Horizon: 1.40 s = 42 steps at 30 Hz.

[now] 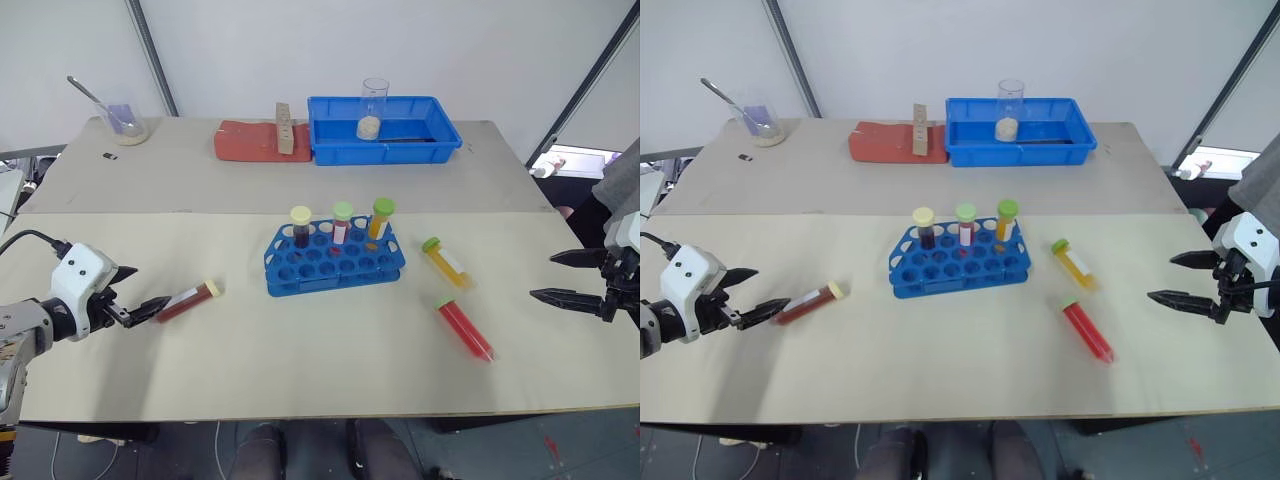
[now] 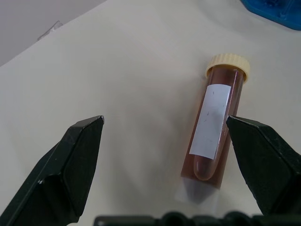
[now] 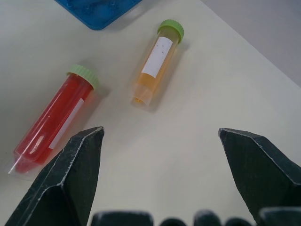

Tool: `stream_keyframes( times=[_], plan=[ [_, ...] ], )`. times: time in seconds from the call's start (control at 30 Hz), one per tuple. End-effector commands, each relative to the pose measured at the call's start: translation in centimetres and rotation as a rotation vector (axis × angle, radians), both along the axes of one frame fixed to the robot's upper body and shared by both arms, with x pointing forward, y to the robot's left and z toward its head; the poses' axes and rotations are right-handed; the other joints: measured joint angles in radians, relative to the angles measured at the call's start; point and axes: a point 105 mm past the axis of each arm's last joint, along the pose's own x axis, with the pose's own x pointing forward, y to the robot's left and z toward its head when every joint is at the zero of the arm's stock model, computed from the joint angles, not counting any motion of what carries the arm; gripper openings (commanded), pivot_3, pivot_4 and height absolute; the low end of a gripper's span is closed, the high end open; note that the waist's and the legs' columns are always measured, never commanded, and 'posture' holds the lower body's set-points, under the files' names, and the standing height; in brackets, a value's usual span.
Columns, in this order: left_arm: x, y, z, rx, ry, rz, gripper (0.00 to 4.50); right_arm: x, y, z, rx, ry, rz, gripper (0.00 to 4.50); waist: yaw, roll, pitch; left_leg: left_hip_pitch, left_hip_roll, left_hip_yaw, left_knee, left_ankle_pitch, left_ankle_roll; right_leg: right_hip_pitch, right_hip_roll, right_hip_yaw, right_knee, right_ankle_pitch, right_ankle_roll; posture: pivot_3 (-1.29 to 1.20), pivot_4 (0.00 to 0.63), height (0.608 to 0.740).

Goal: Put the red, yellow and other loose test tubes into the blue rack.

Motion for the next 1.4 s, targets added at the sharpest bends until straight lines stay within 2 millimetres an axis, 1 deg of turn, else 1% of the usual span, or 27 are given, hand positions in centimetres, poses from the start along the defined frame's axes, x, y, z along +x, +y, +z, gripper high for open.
stream_keyframes(
  times=[0.03, 0.2, 0.33, 0.57, 0.63, 0.7, 0.77, 0.83, 0.93, 1.0, 1.07, 1.17, 1.27, 1.33, 1.4],
  plan=[
    [-0.1, -0.5, 1.7, 0.012, -0.054, -0.023, 4.49, -0.1, 0.0, 1.1, -0.016, -0.029, 0.006, 4.32, 0.0, 0.0, 0.0, 0.0, 0.0, 0.0, 0.0, 0.0, 0.0, 0.0, 0.0, 0.0, 0.0, 0.0, 0.0, 0.0, 0.15, 0.74],
    [-0.2, -1.1, 1.9, 0.007, -0.053, -0.036, 4.49, -0.3, 0.7, 0.8, 0.003, -0.028, 0.014, 4.32, 0.001, 0.0, 0.0, 0.0, 0.0, 0.0, 0.0, 0.0, 0.0, 0.0, 0.0, 0.0, 0.0, 0.0, 0.0, 0.0, 0.15, 0.74],
    [-0.4, -1.1, 1.9, 0.019, -0.041, -0.041, 4.49, -0.4, 1.4, 0.8, 0.007, -0.035, 0.031, 4.32, -0.001, 0.0, 0.0, 0.0, 0.0, 0.0, 0.0, 0.0, 0.0, 0.0, 0.0, 0.0, 0.001, 0.0, 0.0, 0.0, 0.15, 0.74],
    [-0.6, -0.3, 2.4, 0.018, -0.046, -0.046, 4.49, -0.5, 2.8, 0.7, 0.015, -0.068, 0.043, 4.32, 0.001, 0.0, 0.0, 0.0, 0.0, 0.0, 0.0, 0.0, 0.0, 0.0, 0.0, 0.0, 0.001, 0.0, 0.0, 0.0, 0.15, 0.74],
    [-0.8, 0.2, 2.6, 0.005, -0.053, -0.045, 4.49, -0.6, 3.5, 0.8, 0.013, -0.077, 0.05, 4.32, 0.001, 0.0, 0.0, 0.0, 0.0, 0.0, 0.0, 0.0, 0.0, 0.0, 0.0, 0.0, 0.001, 0.0, 0.0, 0.0, 0.15, 0.74],
    [-0.7, 0.6, 2.7, -0.022, -0.068, -0.03, 4.49, -0.7, 3.7, 0.4, -0.035, -0.065, 0.041, 4.32, 0.001, 0.0, 0.0, 0.0, 0.0, 0.0, 0.0, 0.0, 0.0, 0.0, 0.0, 0.0, 0.001, 0.0, 0.0, 0.0, 0.15, 0.74],
    [-0.9, 0.8, 2.5, -0.029, -0.068, -0.034, 4.49, -0.9, 4.1, 0.4, -0.047, -0.066, 0.051, 4.32, 0.002, 0.0, 0.0, 0.0, 0.0, 0.0, 0.0, 0.0, 0.0, 0.0, 0.0, -0.001, 0.001, -0.001, 0.0, 0.0, 0.15, 0.74],
    [-0.7, 0.7, 2.6, -0.048, -0.07, -0.031, 4.49, -1.0, 4.3, 0.8, -0.032, -0.073, 0.049, 4.32, 0.002, 0.0, 0.0, 0.0, 0.0, 0.0, 0.0, 0.0, 0.0, 0.0, 0.0, 0.0, 0.001, -0.001, 0.0, 0.0, 0.15, 0.74],
    [-0.7, -0.3, 2.0, -0.049, -0.054, -0.076, 4.49, -1.4, 4.5, 0.8, -0.034, -0.075, 0.051, 4.32, 0.002, 0.0, 0.0, 0.0, 0.0, 0.0, 0.0, 0.0, 0.0, 0.0, 0.0, 0.0, 0.001, -0.001, 0.0, 0.0, 0.15, 0.74],
    [-0.6, -0.8, 1.4, -0.002, -0.044, -0.108, 4.49, -1.7, 4.2, 0.8, -0.036, -0.072, 0.047, 4.32, 0.004, 0.0, 0.0, 0.0, 0.0, 0.0, 0.0, 0.0, 0.0, 0.0, 0.0, 0.0, 0.001, -0.001, 0.0, 0.0, 0.15, 0.74],
    [-0.3, -1.2, 0.9, 0.006, -0.038, -0.115, 4.49, -1.9, 3.8, 0.8, -0.028, -0.077, 0.027, 4.32, 0.005, 0.0, 0.0, 0.0, 0.0, 0.0, 0.0, 0.0, 0.0, 0.0, 0.0, -0.001, 0.0, -0.001, 0.0, 0.0, 0.15, 0.74],
    [-0.4, -3.4, 1.9, -0.034, -0.035, -0.228, 4.49, -2.0, 4.3, 1.0, -0.014, -0.068, 0.037, 4.32, 0.004, 0.0, 0.0, 0.0, 0.0, 0.0, 0.001, 0.0, 0.0, 0.0, 0.0, 0.0, 0.001, -0.001, 0.0, 0.0, 0.15, 0.74],
    [-1.5, -6.9, 2.8, -0.022, -0.02, -0.385, 4.49, -1.7, 4.5, 0.7, -0.036, -0.046, 0.051, 4.32, 0.003, 0.0, 0.0, 0.0, 0.0, 0.0, 0.001, 0.0, 0.0, 0.0, 0.0, 0.0, 0.001, -0.001, 0.0, 0.0, 0.15, 0.74],
    [-2.1, -9.2, 3.5, -0.03, -0.02, -0.468, 4.49, -1.1, 4.4, 0.3, -0.092, -0.029, 0.039, 4.32, 0.0, 0.0, 0.0, 0.0, 0.0, 0.0, 0.001, 0.0, 0.0, 0.0, 0.0, 0.0, 0.001, -0.001, 0.0, 0.0, 0.15, 0.74],
    [-2.7, -11.7, 4.0, -0.04, -0.019, -0.562, 4.49, 0.2, 4.8, 0.3, -0.127, -0.028, 0.02, 4.32, -0.003, 0.0, 0.0, 0.0, 0.0, 0.0, 0.001, 0.0, 0.0, 0.0, 0.0, 0.0, 0.001, -0.001, 0.0, 0.0, 0.15, 0.74]
  ],
)
